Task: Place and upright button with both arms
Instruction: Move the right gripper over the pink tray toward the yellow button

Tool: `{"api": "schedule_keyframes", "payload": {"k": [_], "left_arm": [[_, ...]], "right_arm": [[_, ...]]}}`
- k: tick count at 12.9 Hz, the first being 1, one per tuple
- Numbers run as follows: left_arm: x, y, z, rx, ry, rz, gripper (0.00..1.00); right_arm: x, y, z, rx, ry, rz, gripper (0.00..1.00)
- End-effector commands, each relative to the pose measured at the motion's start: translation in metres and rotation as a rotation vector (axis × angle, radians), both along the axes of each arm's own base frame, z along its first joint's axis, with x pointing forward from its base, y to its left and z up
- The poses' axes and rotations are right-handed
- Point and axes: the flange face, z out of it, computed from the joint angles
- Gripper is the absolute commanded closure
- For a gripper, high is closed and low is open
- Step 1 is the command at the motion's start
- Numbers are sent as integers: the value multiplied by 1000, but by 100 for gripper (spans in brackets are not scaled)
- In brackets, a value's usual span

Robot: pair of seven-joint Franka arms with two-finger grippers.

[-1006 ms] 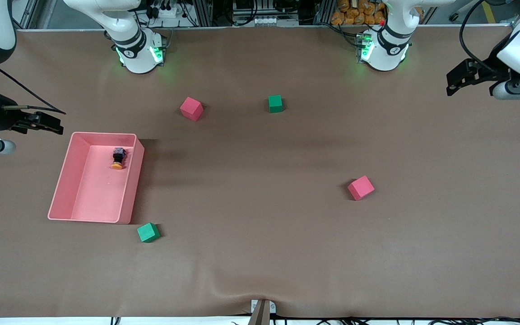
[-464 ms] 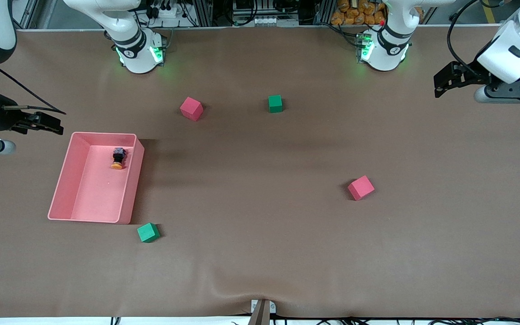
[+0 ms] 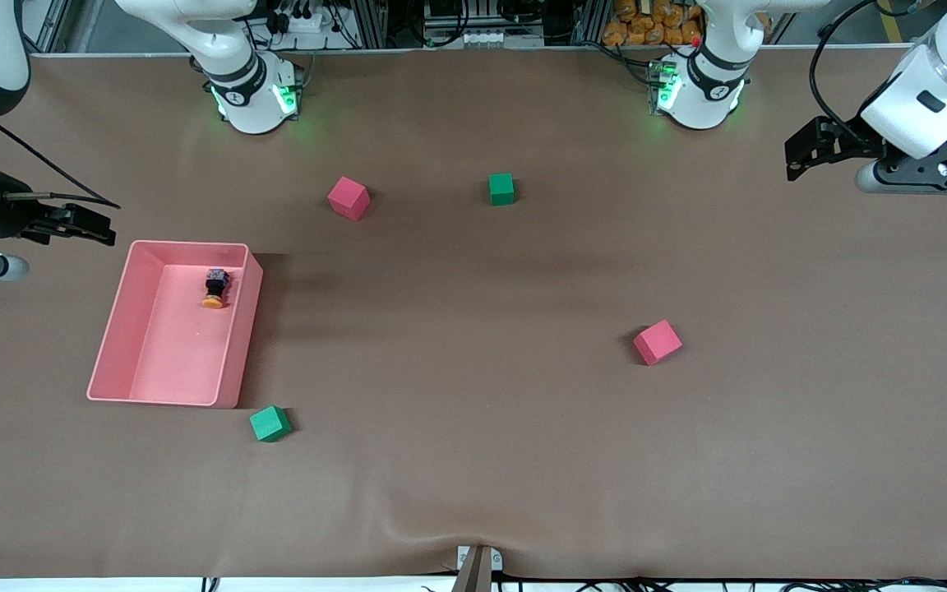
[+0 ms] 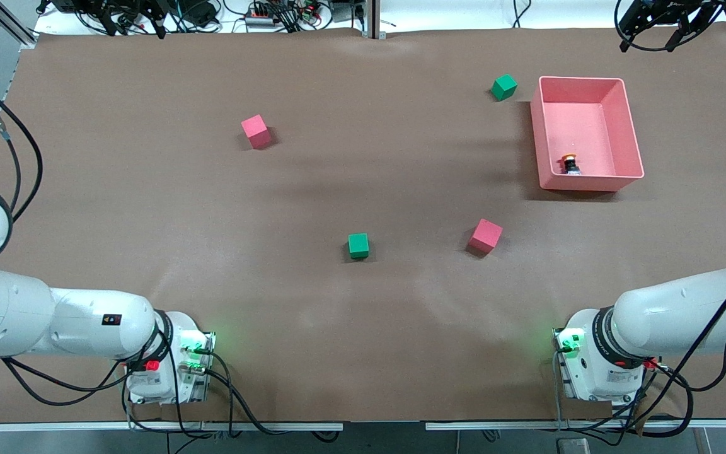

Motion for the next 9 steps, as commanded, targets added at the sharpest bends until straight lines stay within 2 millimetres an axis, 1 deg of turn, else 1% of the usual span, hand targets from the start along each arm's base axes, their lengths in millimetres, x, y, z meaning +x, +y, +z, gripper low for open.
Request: {"api": "schedule_keyframes", "payload": {"k": [1, 2, 5, 7, 9], "left_arm": [[6, -1, -6, -2, 10, -9, 0], [6, -3, -3, 0, 3, -13, 0], [2, -10, -4, 18, 11, -17, 0], [-2, -12, -5, 25, 35, -19, 0], [-2, -14, -2, 23, 31, -19, 0]], "right_arm": [[-1, 1, 1, 1, -7, -2, 0], [-2, 1, 1, 1, -6, 0, 0], [-2, 1, 1, 1, -6, -2, 0], [-1, 1, 0, 1, -6, 0, 0], [-2, 1, 1, 1, -6, 0, 0]]}}
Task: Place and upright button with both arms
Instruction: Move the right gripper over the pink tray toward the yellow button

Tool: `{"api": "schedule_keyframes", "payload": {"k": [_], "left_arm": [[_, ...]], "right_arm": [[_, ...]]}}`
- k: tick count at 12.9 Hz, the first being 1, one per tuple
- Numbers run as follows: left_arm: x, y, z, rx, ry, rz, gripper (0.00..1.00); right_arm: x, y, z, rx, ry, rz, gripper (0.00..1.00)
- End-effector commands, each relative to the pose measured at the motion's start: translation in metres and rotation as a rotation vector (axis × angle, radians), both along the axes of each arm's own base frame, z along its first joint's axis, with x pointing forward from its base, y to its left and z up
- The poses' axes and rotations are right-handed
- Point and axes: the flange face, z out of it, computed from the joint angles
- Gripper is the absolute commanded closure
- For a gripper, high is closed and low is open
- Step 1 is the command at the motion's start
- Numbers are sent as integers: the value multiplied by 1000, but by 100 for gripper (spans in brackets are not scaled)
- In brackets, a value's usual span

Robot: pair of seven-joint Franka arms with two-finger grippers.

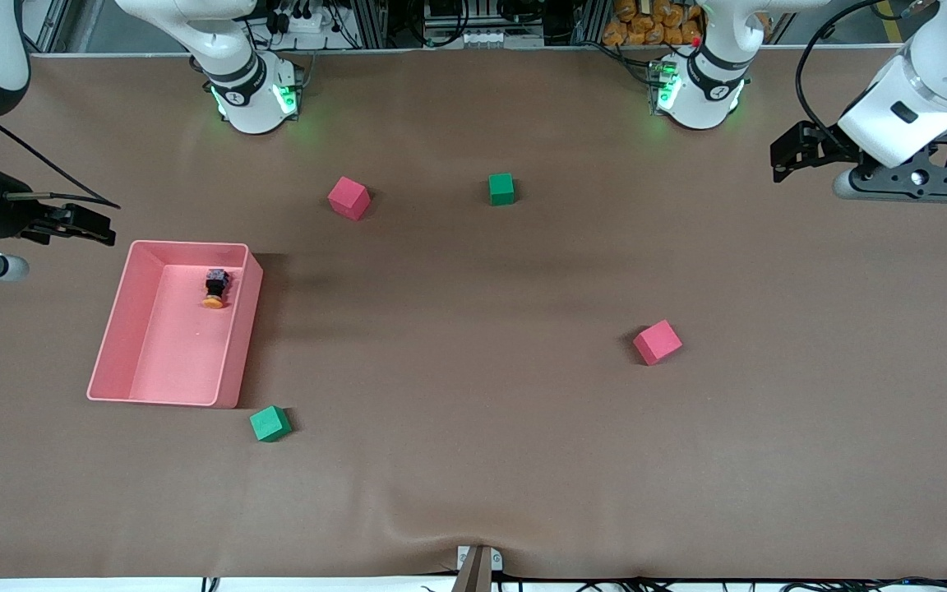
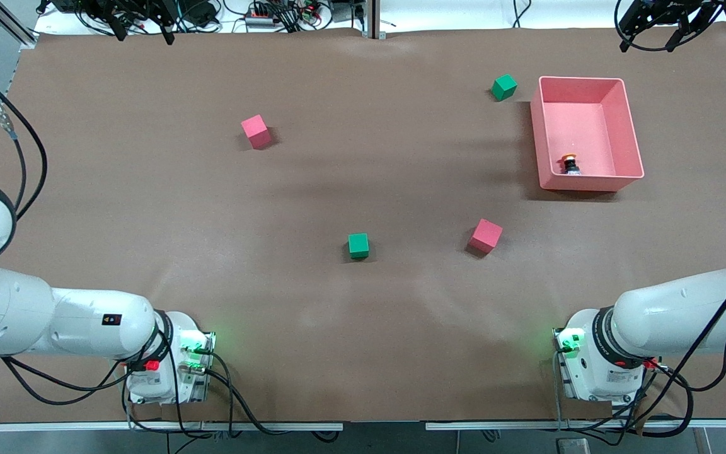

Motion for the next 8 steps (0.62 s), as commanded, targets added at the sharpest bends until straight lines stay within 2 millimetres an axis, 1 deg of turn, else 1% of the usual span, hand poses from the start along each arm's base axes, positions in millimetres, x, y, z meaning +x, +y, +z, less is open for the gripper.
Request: {"api": "schedule_keyframes", "payload": {"k": [1, 3, 4, 6, 8], "left_arm": [[-4, -7, 5, 15, 4, -10, 0], [-1, -2, 4, 2, 9, -15, 0], [1, -1, 1, 3, 16, -10, 0], [1, -10, -3, 3, 22, -13, 0], [1, -11, -3, 6, 23, -16, 0]], "right_arm": [[-1, 1, 0, 1, -4, -2, 0], [-1, 1, -1, 1, -3, 0, 0], [-1, 1, 0, 1, -4, 0, 0], [-1, 1, 0, 1, -4, 0, 0], [-1, 1, 0, 1, -4, 0, 0]]}}
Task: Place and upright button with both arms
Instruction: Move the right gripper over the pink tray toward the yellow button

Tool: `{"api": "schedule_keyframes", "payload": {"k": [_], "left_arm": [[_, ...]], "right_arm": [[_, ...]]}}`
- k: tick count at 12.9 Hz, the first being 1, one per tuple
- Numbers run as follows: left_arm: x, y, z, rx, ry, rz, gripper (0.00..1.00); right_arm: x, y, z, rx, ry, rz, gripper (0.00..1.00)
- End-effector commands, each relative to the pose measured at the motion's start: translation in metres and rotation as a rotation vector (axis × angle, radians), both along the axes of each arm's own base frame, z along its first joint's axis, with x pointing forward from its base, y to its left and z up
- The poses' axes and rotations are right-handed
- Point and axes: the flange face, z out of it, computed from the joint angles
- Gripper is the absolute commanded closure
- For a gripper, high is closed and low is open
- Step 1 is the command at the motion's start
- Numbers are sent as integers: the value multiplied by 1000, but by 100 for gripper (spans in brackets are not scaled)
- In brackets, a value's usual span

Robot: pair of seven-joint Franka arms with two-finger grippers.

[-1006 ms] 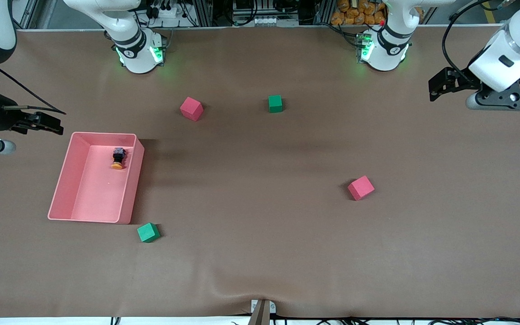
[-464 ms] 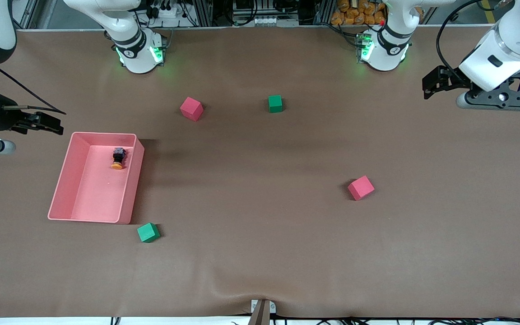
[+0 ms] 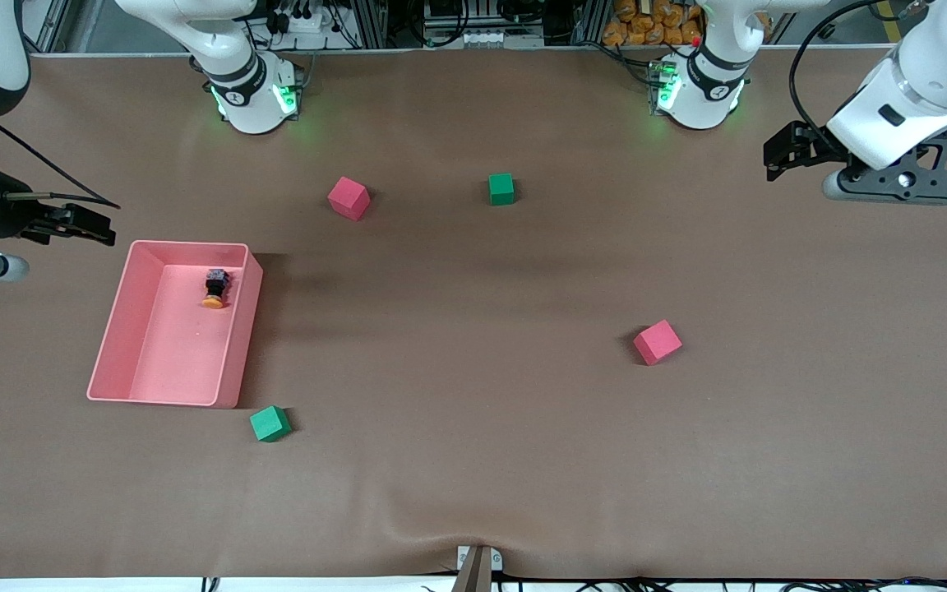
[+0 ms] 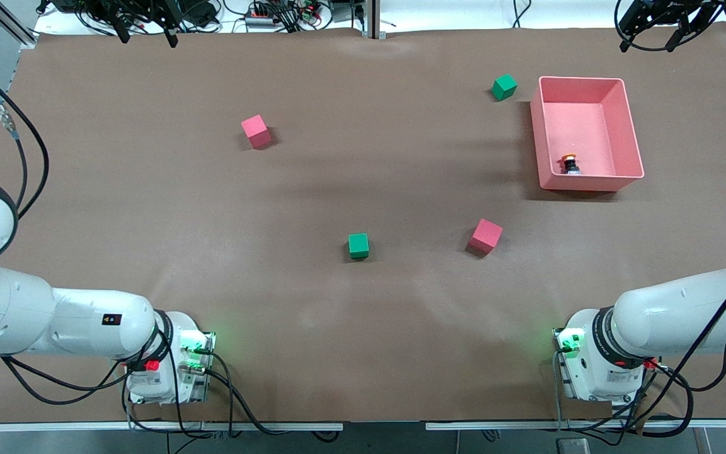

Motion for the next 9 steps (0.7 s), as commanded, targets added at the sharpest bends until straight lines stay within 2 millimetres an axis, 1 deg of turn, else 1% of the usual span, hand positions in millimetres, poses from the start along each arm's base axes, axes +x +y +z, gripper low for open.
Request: {"api": "schedule_keyframes", "payload": {"k": [1, 3, 5, 6, 7, 8, 9], "left_arm": [[1, -1, 4, 4, 5, 1, 0], [1, 1, 3, 5, 9, 7, 0], [-2, 1, 9, 6, -5, 1, 0], [0, 1, 17, 1, -21, 4, 0], [-1, 4, 22, -5, -30, 8, 0], [-1, 1, 24, -4, -36, 7, 0], [-2, -1, 24, 5, -38, 4, 0]], "right_arm": [[-1, 1, 0, 1, -4, 0, 0], [-1, 1, -1, 1, -3, 0, 0], [-1, 1, -2, 1, -1, 0, 0], [0, 1, -3, 1, -4, 0, 0], [2, 3, -10, 1, -4, 3, 0], [4, 2, -21, 0, -12, 0, 0], [5, 2, -38, 0, -21, 2, 0]]}}
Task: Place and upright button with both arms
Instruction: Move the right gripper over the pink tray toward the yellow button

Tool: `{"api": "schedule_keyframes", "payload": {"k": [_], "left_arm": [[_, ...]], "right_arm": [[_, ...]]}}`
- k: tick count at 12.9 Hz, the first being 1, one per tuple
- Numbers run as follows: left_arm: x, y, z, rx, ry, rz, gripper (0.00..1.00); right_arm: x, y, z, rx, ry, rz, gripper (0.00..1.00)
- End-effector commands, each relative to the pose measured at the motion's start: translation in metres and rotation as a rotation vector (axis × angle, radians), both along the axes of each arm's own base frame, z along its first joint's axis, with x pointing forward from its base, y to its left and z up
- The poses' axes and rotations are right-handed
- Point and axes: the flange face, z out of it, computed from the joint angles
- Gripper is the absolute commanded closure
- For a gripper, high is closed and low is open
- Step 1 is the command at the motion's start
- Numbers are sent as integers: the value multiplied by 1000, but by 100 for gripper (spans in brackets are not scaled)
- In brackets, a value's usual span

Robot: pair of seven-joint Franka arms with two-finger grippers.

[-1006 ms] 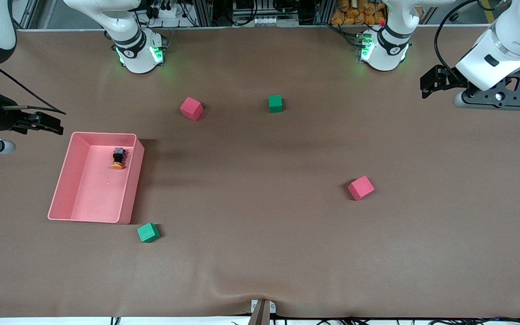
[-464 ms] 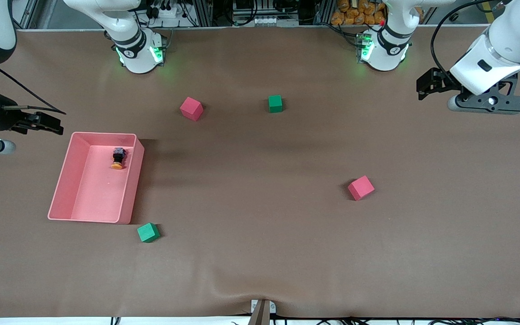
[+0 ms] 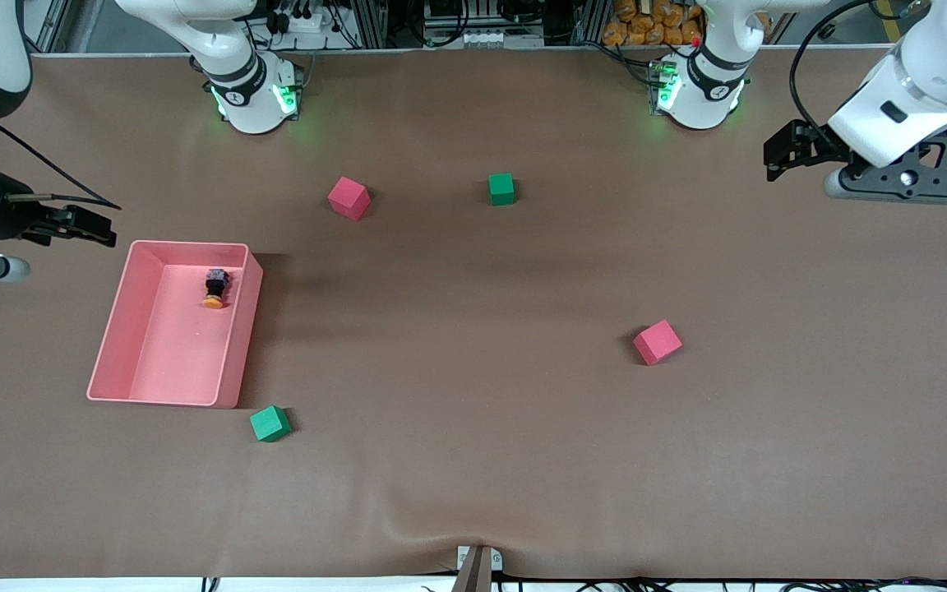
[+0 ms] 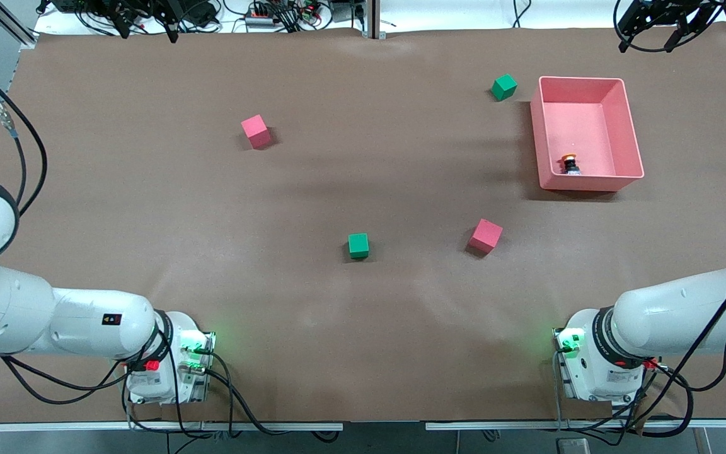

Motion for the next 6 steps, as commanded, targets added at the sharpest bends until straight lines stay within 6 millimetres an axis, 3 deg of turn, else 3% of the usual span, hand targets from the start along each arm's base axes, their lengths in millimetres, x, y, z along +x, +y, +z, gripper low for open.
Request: {"api": "schedule_keyframes", "payload": {"k": [1, 6], "left_arm": [[-3, -2, 10, 14, -10, 4, 0], [1, -9, 5, 16, -12, -9, 0]], "right_arm": [[2, 2, -42, 0, -14, 1, 0], [12, 4, -100, -1, 6, 5, 0]]}}
